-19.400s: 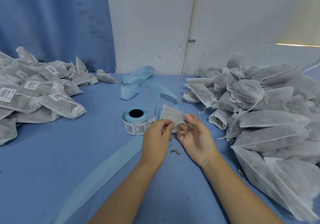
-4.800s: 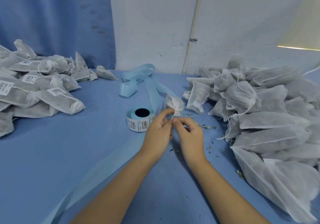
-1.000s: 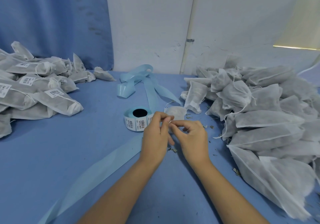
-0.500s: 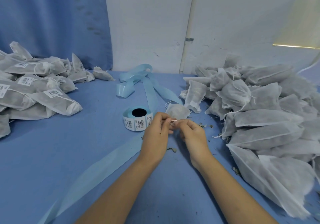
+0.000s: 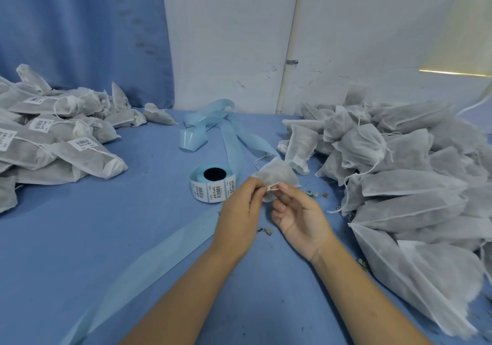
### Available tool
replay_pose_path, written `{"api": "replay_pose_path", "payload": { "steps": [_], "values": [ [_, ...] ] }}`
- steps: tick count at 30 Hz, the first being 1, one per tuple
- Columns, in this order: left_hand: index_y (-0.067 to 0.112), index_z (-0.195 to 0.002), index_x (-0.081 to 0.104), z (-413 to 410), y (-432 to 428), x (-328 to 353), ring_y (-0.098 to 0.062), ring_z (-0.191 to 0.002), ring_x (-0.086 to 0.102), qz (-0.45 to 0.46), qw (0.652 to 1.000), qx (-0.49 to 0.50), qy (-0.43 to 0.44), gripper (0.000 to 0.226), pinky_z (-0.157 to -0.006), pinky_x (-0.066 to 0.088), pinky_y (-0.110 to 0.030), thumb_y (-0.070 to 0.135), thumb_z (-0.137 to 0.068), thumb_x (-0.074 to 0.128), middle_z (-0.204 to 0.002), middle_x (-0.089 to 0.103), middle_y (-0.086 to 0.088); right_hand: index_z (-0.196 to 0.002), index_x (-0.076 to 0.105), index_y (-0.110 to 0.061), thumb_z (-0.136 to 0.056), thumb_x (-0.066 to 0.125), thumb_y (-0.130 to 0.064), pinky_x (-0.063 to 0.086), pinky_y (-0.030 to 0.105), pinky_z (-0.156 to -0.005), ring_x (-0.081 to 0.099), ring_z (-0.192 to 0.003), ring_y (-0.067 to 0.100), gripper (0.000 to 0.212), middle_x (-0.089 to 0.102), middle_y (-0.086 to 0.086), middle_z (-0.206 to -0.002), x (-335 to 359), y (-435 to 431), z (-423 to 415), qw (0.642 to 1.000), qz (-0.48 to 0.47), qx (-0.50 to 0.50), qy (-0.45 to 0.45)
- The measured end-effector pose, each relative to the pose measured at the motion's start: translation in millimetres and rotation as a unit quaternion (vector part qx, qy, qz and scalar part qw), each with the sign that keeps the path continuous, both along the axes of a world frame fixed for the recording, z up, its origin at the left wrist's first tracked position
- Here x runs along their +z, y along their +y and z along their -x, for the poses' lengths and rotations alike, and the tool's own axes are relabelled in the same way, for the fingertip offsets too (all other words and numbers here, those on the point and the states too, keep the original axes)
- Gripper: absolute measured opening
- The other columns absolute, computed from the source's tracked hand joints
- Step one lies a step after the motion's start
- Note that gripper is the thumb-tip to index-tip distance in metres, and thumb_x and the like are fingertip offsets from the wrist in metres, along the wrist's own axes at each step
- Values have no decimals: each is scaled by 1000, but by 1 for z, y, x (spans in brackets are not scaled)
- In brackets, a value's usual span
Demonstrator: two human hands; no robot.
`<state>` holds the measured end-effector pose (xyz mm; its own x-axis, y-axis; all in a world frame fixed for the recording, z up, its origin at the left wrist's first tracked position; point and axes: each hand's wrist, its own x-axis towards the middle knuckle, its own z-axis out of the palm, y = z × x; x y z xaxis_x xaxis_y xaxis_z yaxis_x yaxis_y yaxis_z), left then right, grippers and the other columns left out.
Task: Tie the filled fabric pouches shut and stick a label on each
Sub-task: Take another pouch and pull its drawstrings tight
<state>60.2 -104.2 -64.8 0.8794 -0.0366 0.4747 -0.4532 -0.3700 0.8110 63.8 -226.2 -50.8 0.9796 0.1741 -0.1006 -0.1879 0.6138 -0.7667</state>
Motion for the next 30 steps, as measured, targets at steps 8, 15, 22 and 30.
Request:
{"api": "replay_pose_path", "payload": {
  "steps": [8,15,22,30],
  "values": [
    [14,-94,60,-4,1,-3,-12,-84,57,-15,999,29,6,10,-77,46,-29,14,-97,51,-87,62,2,-72,69,-11,-73,66,-15,42,15,-47,44,-49,7,5,62,0,-75,-3,-2,-3,999,-27,-25,5],
    [15,-94,63,-5,0,-5,-9,-85,57,-13,998,53,24,11,-77,46,-28,17,-97,52,-88,63,4,-83,61,-10,-72,66,-15,42,14,-52,43,-53,6,13,60,-1,-75,-4,-3,-4,998,-47,-37,15],
    [15,-92,63,-5,-1,-3,-6,-83,58,1,997,55,47,12,-75,45,-20,17,-97,52,-87,64,6,-86,60,-11,-73,65,-14,43,14,-53,43,-54,6,15,63,-4,-76,-4,-3,-4,997,-62,-40,4],
    [24,-94,61,-1,0,-2,-5,-90,46,-116,989,90,4,14,-75,44,-31,20,-86,51,-89,55,15,-82,59,-12,-75,63,-18,44,17,-54,45,-55,7,10,58,-4,-75,-4,-4,-4,996,-82,-20,-6]
  ]
}}
